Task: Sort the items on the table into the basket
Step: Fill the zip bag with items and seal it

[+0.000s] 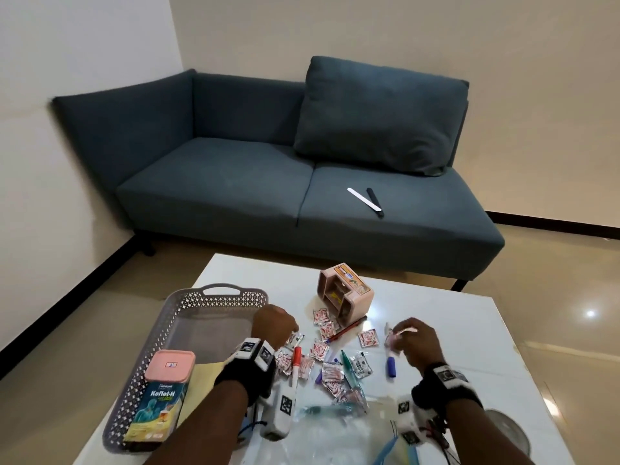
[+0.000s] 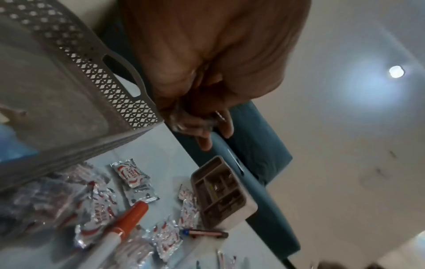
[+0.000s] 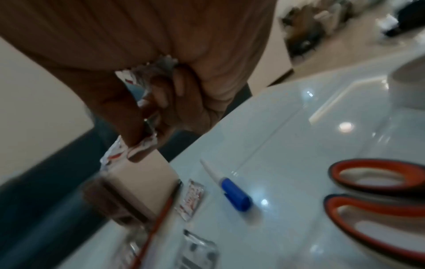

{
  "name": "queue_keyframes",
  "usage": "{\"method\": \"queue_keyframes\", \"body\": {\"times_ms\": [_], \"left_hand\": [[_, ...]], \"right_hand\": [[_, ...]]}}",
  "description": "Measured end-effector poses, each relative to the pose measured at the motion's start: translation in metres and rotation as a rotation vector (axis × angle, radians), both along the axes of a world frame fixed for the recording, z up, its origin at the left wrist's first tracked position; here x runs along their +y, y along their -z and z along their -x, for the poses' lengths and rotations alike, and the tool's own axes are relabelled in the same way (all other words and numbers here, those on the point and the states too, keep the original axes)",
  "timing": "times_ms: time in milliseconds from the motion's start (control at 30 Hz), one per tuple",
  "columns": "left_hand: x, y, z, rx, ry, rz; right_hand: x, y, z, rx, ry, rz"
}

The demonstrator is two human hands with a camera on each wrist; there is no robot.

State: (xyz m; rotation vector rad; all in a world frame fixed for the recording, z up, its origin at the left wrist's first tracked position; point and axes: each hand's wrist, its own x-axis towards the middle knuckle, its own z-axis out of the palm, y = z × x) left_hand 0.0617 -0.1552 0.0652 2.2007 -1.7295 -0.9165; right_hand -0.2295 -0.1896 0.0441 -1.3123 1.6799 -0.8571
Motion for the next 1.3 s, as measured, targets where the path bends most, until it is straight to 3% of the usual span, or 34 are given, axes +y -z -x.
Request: {"method": "queue_keyframes", "body": {"times_ms": [33,67,100,300,400,500,633,733,967,1067,1133,1233,1300], "left_hand": [[-0.005,0.008,0.005,-0.144,0.068,0.153],[-0.001,0.005,0.014,-0.276,0.135,0.141],[0.005,-0.002,0.027,-0.305,0.174,0.089],[0.025,0.055,0.069,-0.467,0.261,0.099],[0.026,0.073,0.072,-0.492,0.234,0.141],[0.024,0.072,0.070,-0.516,0.237,0.120],[0.018,0.073,0.063,-0.480,0.144,0.083],[0.018,0.074,0.060,-0.445,0.102,0.097],[0.006,0.071,0.042,-0.145,-0.129,0.158],[-0.004,0.055,0.032,0.065,-0.264,0.177],[-0.008,0.044,0.024,0.225,-0.325,0.158],[-0.011,0.028,0.012,0.445,-0.396,0.139],[-0.011,0.017,0.006,0.502,-0.441,0.140]], "right_hand": [[-0.004,-0.006,0.006,-0.174,0.078,-0.035],[-0.005,-0.009,0.011,-0.291,0.109,-0.061],[-0.006,-0.012,0.016,-0.389,0.129,-0.073],[0.004,-0.013,0.036,-1.041,0.324,-0.136],[0.007,-0.004,0.049,-1.222,0.325,-0.202],[0.005,0.000,0.060,-1.243,0.281,-0.251],[-0.006,-0.012,0.053,-1.039,0.284,-0.296],[-0.017,-0.026,0.027,-0.642,0.189,-0.296],[-0.015,-0.013,-0.043,0.283,-0.391,-0.256],[-0.008,0.018,-0.060,0.828,-0.659,-0.224],[0.001,0.036,-0.066,0.962,-0.666,-0.243],[0.010,0.051,-0.070,0.935,-0.637,-0.345],[0.010,0.054,-0.071,0.945,-0.637,-0.369]]}}
